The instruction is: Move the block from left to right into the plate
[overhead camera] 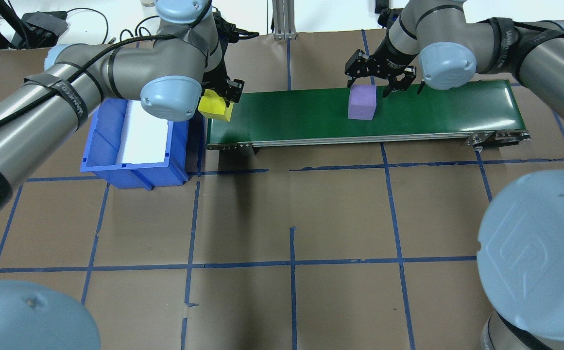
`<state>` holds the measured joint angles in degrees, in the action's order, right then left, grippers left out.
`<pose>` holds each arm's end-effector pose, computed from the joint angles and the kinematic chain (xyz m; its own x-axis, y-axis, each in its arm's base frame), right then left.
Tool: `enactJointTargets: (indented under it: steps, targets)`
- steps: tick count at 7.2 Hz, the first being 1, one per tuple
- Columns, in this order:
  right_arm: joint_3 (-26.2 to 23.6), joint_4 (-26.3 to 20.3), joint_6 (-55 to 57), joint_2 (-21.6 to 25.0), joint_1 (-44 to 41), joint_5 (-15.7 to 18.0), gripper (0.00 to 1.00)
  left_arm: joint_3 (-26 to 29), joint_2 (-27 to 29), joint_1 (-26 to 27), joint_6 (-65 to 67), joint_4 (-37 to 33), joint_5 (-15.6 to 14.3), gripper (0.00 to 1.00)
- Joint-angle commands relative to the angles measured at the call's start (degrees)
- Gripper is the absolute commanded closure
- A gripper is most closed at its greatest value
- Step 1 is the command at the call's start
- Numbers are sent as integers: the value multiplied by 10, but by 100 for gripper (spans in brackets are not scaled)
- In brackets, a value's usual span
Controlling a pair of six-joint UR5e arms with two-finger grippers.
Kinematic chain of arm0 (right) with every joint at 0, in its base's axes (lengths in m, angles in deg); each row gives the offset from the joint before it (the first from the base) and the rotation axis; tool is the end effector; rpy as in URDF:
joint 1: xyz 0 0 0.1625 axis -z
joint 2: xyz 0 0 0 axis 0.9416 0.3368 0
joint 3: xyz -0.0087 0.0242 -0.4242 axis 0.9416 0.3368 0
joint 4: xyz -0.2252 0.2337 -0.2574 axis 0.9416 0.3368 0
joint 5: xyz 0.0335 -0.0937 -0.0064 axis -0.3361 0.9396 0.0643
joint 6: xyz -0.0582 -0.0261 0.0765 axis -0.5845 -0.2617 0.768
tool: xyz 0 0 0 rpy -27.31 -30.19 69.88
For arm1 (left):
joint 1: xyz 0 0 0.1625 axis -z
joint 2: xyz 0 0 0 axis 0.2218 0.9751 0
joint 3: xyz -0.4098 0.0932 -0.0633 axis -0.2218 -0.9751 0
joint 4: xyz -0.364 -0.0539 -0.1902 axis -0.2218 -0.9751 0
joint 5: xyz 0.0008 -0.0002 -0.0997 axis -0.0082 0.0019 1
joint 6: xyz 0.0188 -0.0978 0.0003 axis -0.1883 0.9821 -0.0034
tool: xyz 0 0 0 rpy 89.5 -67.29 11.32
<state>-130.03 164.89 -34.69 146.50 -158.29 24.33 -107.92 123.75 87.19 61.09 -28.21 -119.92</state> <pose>0.1357 -0.6825 0.2806 -0.9460 0.1723 -0.2745 0.1913 0.9805 -0.0441 -0.2352 -0.6277 0.3170 -0.9603 0.2494 -0.1249 0.2685 0.9477 -0.1724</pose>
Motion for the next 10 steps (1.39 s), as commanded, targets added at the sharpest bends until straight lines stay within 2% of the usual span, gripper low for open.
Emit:
enactJointTargets:
  steps: [1, 2, 3, 4, 5, 6, 7, 8, 9, 10]
  targets:
    - [-5, 5, 0, -6, 1, 6, 1, -3, 20, 4, 19, 14, 0, 50]
    - [-11, 9, -2, -6, 0, 9, 12, -2, 29, 5, 21, 23, 0, 50]
    - [-20, 12, -7, -4, 2, 59, 38, -7, 31, 5, 24, 26, 0, 50]
    - [-20, 12, -14, -1, 3, 87, 59, -9, 33, 5, 25, 27, 0, 49]
    - [-16, 12, -33, 1, 4, 110, 66, -9, 34, 4, 26, 27, 0, 24]
    - [-12, 12, -42, 7, 9, 129, 66, -9, 33, 5, 26, 27, 1, 0]
    - [-15, 12, -74, 35, 26, 134, 66, -8, 28, 5, 27, 26, 2, 0]
    - [-19, 6, -141, 68, 64, 155, 66, 4, 14, 5, 41, 27, 5, 0]
    - [-27, -29, -206, 93, 119, 154, 65, 7, -21, 6, 54, 19, 46, 0]
    - [-28, -39, -298, 113, 174, 159, 65, 8, -72, 6, 53, -29, 55, 0]
